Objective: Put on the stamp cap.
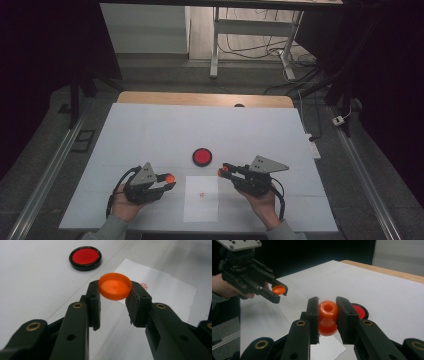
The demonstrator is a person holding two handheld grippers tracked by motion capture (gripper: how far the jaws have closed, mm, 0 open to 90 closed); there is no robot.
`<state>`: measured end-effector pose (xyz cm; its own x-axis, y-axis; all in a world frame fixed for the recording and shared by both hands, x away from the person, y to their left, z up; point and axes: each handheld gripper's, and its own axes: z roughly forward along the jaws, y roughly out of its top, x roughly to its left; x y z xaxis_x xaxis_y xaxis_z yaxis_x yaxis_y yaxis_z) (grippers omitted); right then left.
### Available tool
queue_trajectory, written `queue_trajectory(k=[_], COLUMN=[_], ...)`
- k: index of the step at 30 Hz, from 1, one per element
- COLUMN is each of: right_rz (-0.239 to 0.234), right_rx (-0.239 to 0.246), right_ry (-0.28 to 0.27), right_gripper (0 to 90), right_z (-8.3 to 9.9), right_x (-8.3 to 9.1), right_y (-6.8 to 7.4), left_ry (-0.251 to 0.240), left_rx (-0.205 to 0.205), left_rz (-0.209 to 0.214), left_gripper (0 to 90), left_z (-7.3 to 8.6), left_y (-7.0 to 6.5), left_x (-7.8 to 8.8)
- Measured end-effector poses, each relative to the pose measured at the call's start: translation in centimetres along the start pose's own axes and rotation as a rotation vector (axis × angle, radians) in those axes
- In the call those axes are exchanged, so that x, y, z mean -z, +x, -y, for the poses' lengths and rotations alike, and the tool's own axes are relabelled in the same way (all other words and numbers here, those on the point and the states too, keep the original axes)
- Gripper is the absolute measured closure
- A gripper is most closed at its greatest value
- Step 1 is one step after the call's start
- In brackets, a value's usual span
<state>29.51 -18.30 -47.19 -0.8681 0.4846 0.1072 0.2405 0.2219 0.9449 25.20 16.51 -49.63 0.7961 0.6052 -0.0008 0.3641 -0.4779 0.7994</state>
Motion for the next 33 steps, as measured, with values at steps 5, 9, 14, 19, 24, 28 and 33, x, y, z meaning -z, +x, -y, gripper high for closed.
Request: queue_trajectory(k=[5, 9, 14, 19, 24, 28, 33], right_rz=[0.003, 0.004, 0.002, -0.001, -0.009, -0.016, -0.026], right_rx=[-0.003, -0.003, -0.003, -0.003, 0.003, 0.006, 0.01], right_ry=[-0.008, -0.011, -0.015, -0.014, -0.009, -0.011, -0.013], right_gripper=[72.8, 72.8, 72.8, 72.8, 72.7, 72.7, 72.8], right_z=[-0.1, -0.1, -0.1, 0.0, 0.0, -0.1, -0.2], right_x=[0.2, 0.2, 0.1, 0.0, -0.2, -0.3, -0.4], right_y=[0.0, 0.0, 0.1, 0.2, 0.4, 0.6, 0.8], left_ry=[-0.001, -0.008, -0.006, -0.024, -0.024, -0.02, -0.014], left_rx=[-0.017, -0.035, -0.055, -0.047, -0.055, -0.059, -0.078], left_rz=[0.01, 0.023, 0.043, 0.071, 0.083, 0.101, 0.118], left_gripper=[65.3, 65.3, 65.3, 65.3, 65.3, 65.3, 65.3], left_z=[-1.2, -2.3, -3.3, -3.5, -3.8, -4.1, -4.6], left_y=[0.3, 0.2, -0.4, -0.8, -1.1, -1.6, -2.2], left_x=[-0.3, -0.8, -1.9, -2.7, -3.3, -4.1, -4.9])
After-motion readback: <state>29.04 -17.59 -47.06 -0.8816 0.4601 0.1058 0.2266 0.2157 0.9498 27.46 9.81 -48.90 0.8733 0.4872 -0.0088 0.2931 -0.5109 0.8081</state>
